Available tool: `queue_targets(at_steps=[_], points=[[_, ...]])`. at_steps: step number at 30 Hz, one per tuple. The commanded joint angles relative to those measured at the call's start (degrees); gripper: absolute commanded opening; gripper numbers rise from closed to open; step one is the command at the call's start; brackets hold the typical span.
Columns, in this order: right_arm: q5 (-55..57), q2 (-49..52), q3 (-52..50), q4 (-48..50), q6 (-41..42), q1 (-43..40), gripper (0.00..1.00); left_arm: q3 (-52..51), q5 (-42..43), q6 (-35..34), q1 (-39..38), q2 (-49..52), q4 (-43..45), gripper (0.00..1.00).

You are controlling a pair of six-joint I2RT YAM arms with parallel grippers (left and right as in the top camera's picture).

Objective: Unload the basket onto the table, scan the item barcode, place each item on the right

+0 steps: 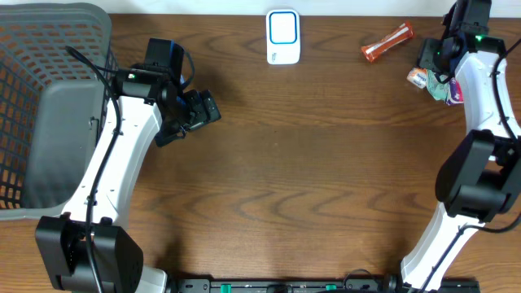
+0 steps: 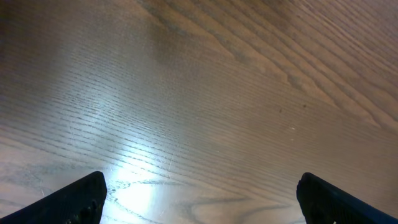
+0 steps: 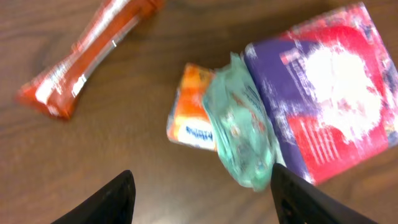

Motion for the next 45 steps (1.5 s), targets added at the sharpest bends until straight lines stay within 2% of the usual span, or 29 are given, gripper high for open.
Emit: queue_targets(at_steps=[1, 6, 11, 16, 17, 18, 19, 20, 23, 31, 45], points=[[-0.17, -9.05, 0.35, -2.49, 5.05, 0.44, 0.62, 0.61, -0.59, 0.35, 0.09, 0.33, -0.33, 0.98], [-5.11, -19.02, 0.33, -11.78, 10.71, 0.7, 0.5, 0.61, -0.61, 0.33, 0.09, 0.33, -0.33, 0.98], [-6.25, -29.31, -0.66, -20.65, 13.18, 2.12, 0.5, 0.61, -0.61, 0.35, 0.09, 0.33, -0.33, 0.98], [-5.55, -44.46, -13.81, -19.04, 13.18, 9.46, 0.54, 0.61, -0.59, 0.35, 0.09, 0.33, -0.33, 0.98], [-5.6, -47.45, -17.73, -17.4, 13.2, 11.26, 0.56, 0.61, -0.61, 0.35, 0.09, 0.33, -0.33, 0.98], [-5.64, -49.83, -20.9, -16.0, 13.2, 12.72, 0.64, 0.61, -0.61, 0.35, 0.09, 0.33, -0.33, 0.98], [-5.64, -51.93, -23.89, -14.67, 13.2, 14.12, 0.9, 0.61, -0.59, 0.35, 0.09, 0.33, -0.33, 0.98], [-5.68, -54.31, -27.21, -13.57, 13.2, 15.85, 0.99, 0.61, -0.61, 0.35, 0.09, 0.33, -0.33, 0.98], [-6.78, -59.04, -34.03, -13.97, 13.2, 19.63, 0.99, 0.61, -0.61, 0.33, 0.09, 0.33, -0.33, 0.98], [-7.21, -62.05, -41.68, -21.42, 13.18, 22.38, 0.99, 0.61, -0.61, 0.35, 0.09, 0.33, -0.33, 0.98], [-7.3, -61.44, -42.29, -23.89, 13.14, 22.38, 0.99, 0.61, -0.61, 0.35, 0.09, 0.33, -0.33, 0.98]])
